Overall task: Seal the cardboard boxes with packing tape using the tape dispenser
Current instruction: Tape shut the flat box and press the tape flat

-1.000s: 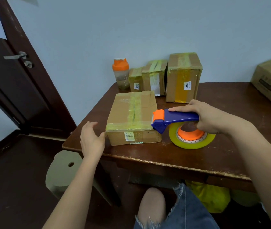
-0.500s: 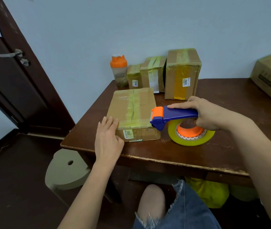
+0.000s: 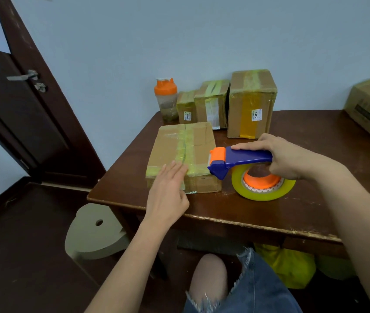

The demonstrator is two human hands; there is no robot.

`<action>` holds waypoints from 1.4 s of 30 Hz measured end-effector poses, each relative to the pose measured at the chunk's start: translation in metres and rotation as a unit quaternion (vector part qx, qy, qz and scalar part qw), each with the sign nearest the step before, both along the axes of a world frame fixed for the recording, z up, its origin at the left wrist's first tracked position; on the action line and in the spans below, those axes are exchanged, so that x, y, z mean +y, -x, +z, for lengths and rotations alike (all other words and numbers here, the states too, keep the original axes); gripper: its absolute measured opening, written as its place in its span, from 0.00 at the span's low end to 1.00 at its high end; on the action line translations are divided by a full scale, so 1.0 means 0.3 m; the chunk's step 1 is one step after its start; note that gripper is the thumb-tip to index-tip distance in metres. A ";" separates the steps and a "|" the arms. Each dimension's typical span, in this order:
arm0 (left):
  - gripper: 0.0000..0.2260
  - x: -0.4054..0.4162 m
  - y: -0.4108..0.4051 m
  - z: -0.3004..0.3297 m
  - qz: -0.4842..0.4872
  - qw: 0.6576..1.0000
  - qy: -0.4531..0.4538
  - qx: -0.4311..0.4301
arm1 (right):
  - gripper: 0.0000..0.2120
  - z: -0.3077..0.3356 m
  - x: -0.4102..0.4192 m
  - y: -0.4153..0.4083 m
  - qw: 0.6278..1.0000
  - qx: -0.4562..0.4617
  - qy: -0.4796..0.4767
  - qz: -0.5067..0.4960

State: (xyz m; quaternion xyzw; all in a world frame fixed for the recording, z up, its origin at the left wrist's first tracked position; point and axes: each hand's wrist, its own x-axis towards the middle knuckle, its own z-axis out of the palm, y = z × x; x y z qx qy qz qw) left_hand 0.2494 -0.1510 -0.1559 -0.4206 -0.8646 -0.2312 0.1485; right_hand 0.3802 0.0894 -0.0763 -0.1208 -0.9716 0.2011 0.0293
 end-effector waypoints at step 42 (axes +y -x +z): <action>0.21 0.043 0.123 -0.076 -0.088 0.990 -0.103 -0.042 | 0.44 0.019 -0.081 0.024 0.997 -0.062 -0.023 0.029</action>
